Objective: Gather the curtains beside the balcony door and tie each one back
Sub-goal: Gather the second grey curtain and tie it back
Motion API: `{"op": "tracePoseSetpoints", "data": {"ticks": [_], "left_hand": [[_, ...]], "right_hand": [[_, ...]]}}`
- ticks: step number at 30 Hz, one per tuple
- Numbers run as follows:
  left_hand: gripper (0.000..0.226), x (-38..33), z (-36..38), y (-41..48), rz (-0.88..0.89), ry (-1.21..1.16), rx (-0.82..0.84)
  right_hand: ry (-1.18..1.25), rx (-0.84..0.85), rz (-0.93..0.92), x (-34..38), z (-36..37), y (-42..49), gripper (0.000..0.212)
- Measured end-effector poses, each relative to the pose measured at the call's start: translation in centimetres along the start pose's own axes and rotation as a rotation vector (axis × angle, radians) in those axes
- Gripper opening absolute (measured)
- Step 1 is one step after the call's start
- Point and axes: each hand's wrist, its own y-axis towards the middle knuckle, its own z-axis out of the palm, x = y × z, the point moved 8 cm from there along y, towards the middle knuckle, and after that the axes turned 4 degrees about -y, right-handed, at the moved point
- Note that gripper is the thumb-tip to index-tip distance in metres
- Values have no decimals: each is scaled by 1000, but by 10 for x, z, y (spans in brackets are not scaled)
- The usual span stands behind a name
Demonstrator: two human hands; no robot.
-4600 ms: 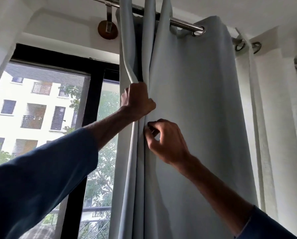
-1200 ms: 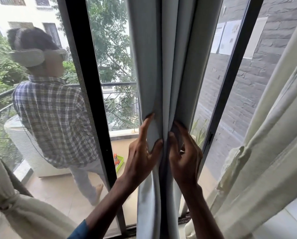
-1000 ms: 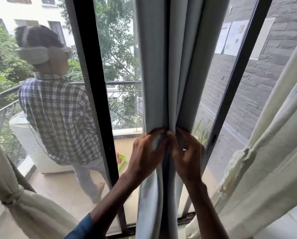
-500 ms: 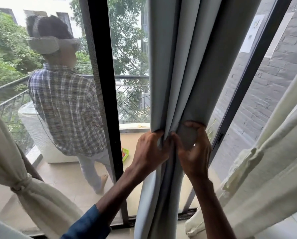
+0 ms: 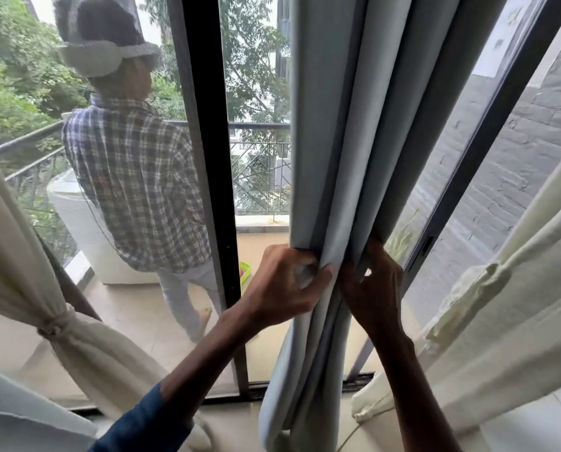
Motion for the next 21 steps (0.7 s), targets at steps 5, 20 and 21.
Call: {"op": "tracePoseSetpoints", "data": {"ticks": [5, 20, 21], "left_hand": [[46, 9, 11, -22, -55, -26, 21], [77, 64, 82, -58, -584, -577, 429], [87, 64, 86, -60, -664, -631, 487]], "right_hand": [[74, 27, 62, -17, 3, -43, 28], [227, 217, 164, -63, 10, -93, 32], [226, 246, 144, -60, 12, -92, 41]]}}
